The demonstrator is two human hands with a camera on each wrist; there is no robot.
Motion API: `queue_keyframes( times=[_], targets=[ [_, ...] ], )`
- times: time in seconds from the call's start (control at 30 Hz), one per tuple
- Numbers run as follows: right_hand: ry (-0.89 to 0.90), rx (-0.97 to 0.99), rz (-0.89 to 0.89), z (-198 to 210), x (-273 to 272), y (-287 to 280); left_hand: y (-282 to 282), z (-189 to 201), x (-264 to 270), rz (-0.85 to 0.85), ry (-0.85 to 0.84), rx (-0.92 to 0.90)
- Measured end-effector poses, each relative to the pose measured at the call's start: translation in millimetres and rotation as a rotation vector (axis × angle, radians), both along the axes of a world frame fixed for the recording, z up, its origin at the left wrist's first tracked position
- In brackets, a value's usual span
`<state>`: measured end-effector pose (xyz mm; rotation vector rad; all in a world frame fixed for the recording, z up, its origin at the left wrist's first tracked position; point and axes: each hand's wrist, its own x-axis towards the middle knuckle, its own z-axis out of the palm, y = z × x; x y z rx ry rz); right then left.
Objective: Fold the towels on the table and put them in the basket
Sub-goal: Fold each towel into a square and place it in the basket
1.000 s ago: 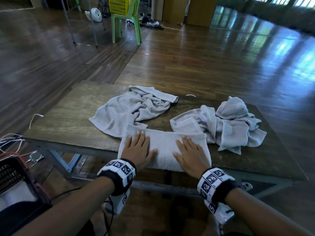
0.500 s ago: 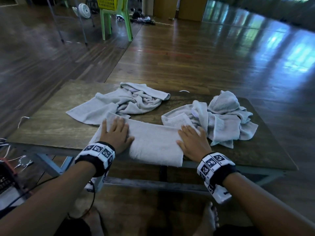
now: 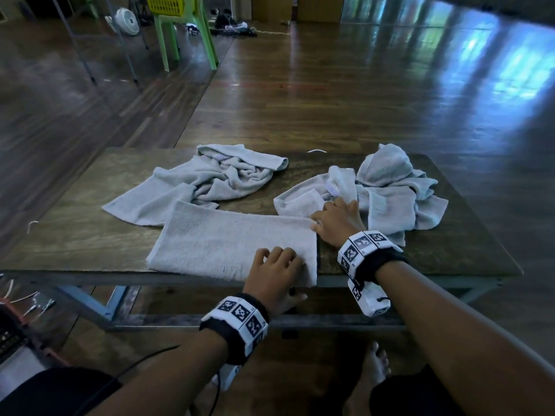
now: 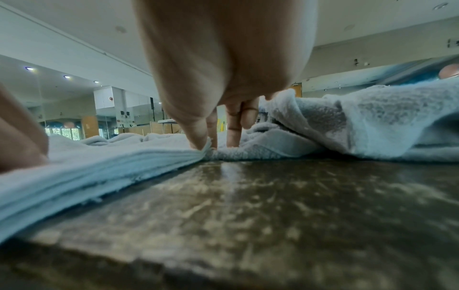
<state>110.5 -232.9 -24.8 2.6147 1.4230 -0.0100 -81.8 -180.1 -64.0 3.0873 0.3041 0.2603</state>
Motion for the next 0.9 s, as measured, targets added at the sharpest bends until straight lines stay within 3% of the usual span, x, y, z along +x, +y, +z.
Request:
queue_keyframes(
  times=[0.17,0.33,0.53,0.63,0.7,0.9],
  targets=[
    [0.054,0.091,-0.007,1.8,3.5,1.5,-10.0,-1.4,8.0,0.056,-0.104,0.029],
    [0.214,0.22,-0.052,9.2,4.4,-2.5,-10.7,-3.9,6.7,0.0,-0.233,0.008],
    [0.588,0.533,-0.176,32.0,13.7,-13.2,-14.5,22.2,-1.8,0.026,-0.427,-0.105],
    [0.793,0.672,-0.157,45.0,18.2,-20.0,-13.2,42.2,-11.1,0.095,-0.512,-0.19],
    [0.89,0.687,-0.108,56.8,18.3,-25.5,-8.8,51.4,-17.9,0.106,-0.562,-0.246],
    [1.169,0.643,0.012,87.3,6.1,-32.9,10.1,64.2,-44.2,0.062,-0.62,-0.179]
  ],
)
